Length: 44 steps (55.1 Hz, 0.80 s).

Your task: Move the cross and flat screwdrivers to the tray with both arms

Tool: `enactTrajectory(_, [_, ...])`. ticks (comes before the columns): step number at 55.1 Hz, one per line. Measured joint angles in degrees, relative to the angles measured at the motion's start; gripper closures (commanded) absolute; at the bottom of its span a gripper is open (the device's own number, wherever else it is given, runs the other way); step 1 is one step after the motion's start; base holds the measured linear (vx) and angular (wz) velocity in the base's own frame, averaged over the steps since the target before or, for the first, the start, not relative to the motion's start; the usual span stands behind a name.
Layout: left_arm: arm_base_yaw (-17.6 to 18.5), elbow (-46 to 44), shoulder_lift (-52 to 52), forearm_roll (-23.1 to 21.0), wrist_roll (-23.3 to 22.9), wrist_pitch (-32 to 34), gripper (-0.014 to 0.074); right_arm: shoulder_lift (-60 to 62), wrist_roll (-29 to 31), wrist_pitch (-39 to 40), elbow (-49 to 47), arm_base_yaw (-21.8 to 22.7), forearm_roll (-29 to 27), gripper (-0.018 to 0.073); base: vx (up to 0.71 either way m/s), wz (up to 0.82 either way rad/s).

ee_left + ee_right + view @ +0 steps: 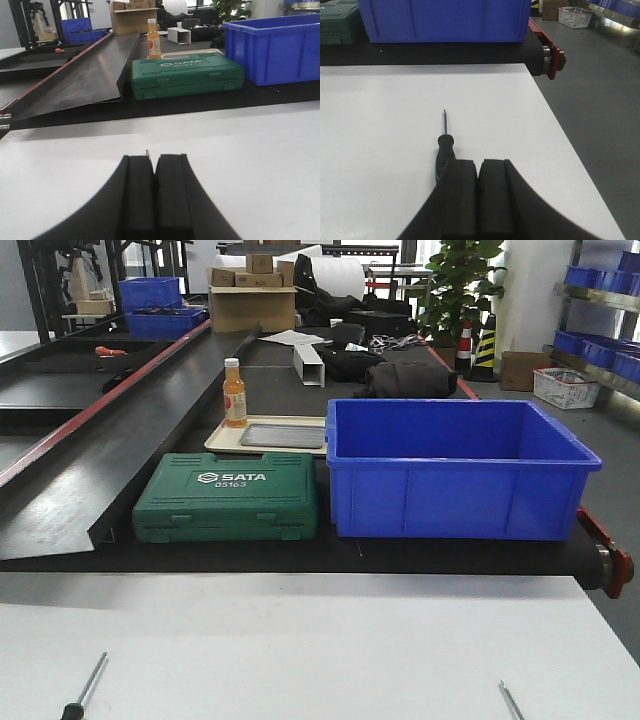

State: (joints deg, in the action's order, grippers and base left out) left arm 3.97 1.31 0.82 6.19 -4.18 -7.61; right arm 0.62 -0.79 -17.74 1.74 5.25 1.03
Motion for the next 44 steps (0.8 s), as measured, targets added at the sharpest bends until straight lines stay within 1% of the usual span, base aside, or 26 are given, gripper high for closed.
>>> enactTrajectory(23, [0.0,0.0,0.0,0.0,0.0,0.18,0.0602,0.0,0.0,0.0,0.0,0.0,0.0,0.0567,0.0,0.0])
enactTrajectory(40, [0.0,0.0,0.0,0.0,0.0,6.74,0.0602,0.0,0.0,0.0,0.0,0.0,0.07,0.0567,0.0,0.0])
enactTrajectory(44, [0.0,0.0,0.0,0.0,0.0,7.28,0.0602,0.0,1.2,0.0,0.0,0.0,1.71,0.0567,0.0,0.0])
